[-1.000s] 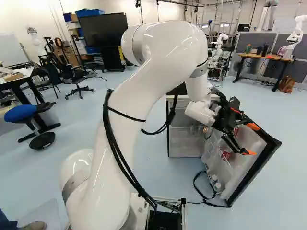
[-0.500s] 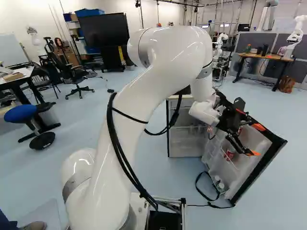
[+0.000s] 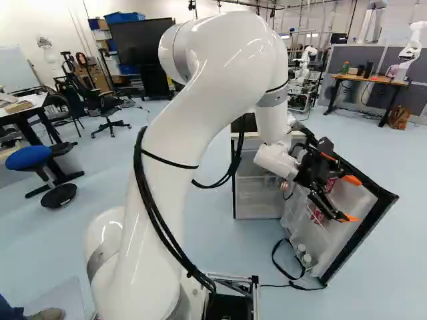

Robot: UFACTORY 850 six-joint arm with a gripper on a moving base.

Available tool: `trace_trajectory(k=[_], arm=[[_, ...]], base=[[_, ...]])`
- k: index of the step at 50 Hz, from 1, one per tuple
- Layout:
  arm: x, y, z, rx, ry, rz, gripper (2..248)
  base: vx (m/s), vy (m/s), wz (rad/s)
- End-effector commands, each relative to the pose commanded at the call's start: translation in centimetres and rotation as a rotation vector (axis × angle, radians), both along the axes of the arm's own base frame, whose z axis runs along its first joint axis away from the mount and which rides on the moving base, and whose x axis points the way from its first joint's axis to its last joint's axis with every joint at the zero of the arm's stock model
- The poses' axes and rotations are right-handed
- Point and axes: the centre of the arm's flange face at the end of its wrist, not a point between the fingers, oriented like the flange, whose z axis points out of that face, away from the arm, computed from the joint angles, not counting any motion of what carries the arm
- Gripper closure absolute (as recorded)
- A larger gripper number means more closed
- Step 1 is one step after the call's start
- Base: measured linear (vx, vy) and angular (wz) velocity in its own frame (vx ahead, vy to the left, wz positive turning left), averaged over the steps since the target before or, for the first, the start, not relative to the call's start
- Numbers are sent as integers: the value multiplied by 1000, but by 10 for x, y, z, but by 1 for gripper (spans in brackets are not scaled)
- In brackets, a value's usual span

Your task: Grab a drink from the fridge

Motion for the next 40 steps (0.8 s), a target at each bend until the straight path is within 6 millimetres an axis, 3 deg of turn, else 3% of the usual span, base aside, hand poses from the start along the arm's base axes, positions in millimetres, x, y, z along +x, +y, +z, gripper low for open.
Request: trace_trajectory(k=[40], arm=[[-25, 78, 12, 4, 109, 314, 3]], base=[[0, 0, 0]])
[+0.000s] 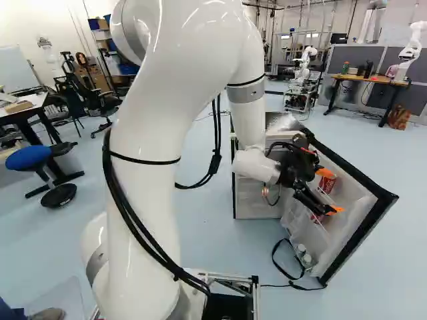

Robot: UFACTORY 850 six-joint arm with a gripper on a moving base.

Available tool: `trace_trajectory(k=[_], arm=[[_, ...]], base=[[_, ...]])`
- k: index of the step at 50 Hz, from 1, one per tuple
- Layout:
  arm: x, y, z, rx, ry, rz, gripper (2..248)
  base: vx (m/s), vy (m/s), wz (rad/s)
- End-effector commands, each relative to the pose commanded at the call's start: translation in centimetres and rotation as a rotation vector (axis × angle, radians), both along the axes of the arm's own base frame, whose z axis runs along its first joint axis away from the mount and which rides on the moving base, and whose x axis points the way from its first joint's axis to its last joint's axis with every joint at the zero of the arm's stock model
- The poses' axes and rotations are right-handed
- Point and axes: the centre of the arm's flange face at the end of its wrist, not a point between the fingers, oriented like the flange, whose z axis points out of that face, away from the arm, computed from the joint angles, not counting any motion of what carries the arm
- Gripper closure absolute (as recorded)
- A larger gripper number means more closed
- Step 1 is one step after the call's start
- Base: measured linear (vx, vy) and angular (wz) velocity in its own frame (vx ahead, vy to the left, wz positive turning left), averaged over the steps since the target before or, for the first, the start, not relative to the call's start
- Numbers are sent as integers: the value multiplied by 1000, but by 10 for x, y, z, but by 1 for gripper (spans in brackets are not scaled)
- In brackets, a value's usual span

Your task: Grab a drink from the fridge

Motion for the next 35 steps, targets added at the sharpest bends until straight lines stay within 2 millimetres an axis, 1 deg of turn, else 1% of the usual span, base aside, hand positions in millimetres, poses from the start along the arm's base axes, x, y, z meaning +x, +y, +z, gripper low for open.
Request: trace_trajectory(k=[19, 26, 35], arm=[[-6, 37, 4, -4, 38, 167, 3], [-4, 43, 0, -2, 55, 219, 3], [1, 45, -9, 3, 77, 277, 3]], base=[[0, 0, 0], [0, 0, 0], [0, 0, 0]])
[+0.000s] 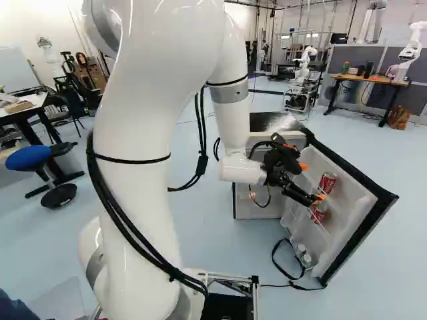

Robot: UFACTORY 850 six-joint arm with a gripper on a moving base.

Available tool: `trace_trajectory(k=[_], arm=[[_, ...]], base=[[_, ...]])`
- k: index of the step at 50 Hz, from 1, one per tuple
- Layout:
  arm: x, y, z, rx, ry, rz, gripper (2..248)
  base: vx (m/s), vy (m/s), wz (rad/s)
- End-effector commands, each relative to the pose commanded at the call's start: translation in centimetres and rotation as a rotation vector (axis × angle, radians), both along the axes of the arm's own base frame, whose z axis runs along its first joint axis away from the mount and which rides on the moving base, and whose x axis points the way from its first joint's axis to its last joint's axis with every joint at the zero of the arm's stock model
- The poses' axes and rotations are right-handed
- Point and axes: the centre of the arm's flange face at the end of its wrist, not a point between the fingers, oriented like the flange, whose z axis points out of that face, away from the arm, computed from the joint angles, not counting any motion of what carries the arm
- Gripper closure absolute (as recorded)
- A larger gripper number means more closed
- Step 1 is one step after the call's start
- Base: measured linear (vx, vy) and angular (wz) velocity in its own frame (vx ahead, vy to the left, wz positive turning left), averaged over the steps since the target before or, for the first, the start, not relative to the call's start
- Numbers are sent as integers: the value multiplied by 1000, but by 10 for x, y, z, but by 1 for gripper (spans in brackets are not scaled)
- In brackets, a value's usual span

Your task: Grab a drink from the fridge

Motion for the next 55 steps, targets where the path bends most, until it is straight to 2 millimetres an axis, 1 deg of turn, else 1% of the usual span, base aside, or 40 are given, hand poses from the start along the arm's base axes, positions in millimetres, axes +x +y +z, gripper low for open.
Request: trace_trajectory(k=[22, 55], arm=[[11, 1, -24, 8, 48, 102, 3], [17, -3, -54, -53, 82, 131, 3]], base=[[0, 0, 0], [0, 0, 0]])
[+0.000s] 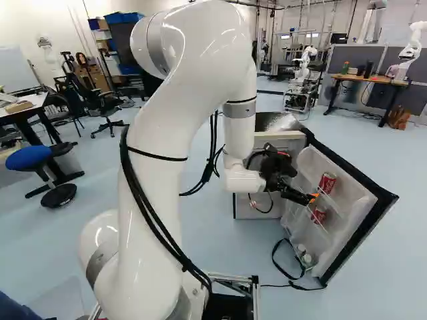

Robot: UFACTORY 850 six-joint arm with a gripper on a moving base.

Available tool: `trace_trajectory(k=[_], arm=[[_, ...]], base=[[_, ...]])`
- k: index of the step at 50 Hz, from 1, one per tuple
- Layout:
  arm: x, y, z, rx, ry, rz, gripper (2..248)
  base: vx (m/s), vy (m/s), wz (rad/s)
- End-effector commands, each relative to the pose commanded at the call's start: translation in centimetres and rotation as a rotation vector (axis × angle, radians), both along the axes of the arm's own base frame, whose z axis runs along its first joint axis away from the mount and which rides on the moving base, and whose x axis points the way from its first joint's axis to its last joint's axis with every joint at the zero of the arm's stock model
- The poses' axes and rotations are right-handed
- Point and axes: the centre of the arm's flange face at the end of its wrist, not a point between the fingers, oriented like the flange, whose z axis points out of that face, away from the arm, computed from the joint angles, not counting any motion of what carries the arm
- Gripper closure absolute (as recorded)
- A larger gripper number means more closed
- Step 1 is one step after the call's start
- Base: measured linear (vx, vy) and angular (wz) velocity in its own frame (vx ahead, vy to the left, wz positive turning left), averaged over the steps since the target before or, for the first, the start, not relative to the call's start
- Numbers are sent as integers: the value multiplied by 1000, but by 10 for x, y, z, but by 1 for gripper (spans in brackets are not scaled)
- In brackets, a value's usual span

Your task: Grab a drink from the fridge

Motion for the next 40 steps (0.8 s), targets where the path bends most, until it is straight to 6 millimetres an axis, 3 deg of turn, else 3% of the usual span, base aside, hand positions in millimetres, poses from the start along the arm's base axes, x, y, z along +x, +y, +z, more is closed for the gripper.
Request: trace_trajectory(k=[19, 40], arm=[[7, -5, -18, -43, 7, 8, 3], [35, -17, -46, -74, 2, 17, 3]], base=[[0, 0, 0], [0, 0, 0]])
